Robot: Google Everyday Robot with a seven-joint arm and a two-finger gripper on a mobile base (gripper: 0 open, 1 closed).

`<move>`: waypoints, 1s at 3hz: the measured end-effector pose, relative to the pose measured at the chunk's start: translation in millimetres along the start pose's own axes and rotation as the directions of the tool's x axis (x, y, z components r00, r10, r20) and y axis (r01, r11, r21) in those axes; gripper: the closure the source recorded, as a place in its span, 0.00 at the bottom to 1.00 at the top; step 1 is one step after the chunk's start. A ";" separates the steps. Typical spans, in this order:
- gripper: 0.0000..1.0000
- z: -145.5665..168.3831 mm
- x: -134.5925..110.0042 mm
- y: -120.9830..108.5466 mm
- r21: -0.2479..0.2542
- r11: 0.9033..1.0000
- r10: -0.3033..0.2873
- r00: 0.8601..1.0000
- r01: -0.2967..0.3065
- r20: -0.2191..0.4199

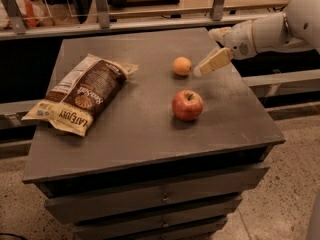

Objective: Move orange near brown chip bag

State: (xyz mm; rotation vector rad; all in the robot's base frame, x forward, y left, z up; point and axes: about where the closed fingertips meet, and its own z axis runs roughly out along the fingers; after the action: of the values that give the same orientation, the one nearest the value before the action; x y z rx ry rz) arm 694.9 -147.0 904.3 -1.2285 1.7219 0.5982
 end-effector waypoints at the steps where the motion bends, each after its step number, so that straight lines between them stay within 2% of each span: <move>1: 0.00 17.4 7.0 -4.5 0.001 1.000 -0.012 1.000 0.012 -0.013; 2: 0.00 53.6 23.1 8.3 -0.034 0.999 -0.014 1.000 0.013 -0.018; 3: 0.00 54.2 23.1 8.4 -0.034 0.999 -0.013 1.000 0.013 -0.017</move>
Offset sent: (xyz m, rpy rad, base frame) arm 0.0282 0.0087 -0.0401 -0.0433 -0.0054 -0.0114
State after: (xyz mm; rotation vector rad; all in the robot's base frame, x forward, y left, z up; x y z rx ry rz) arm 706.3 -111.8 857.8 -1.2713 1.7234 0.6129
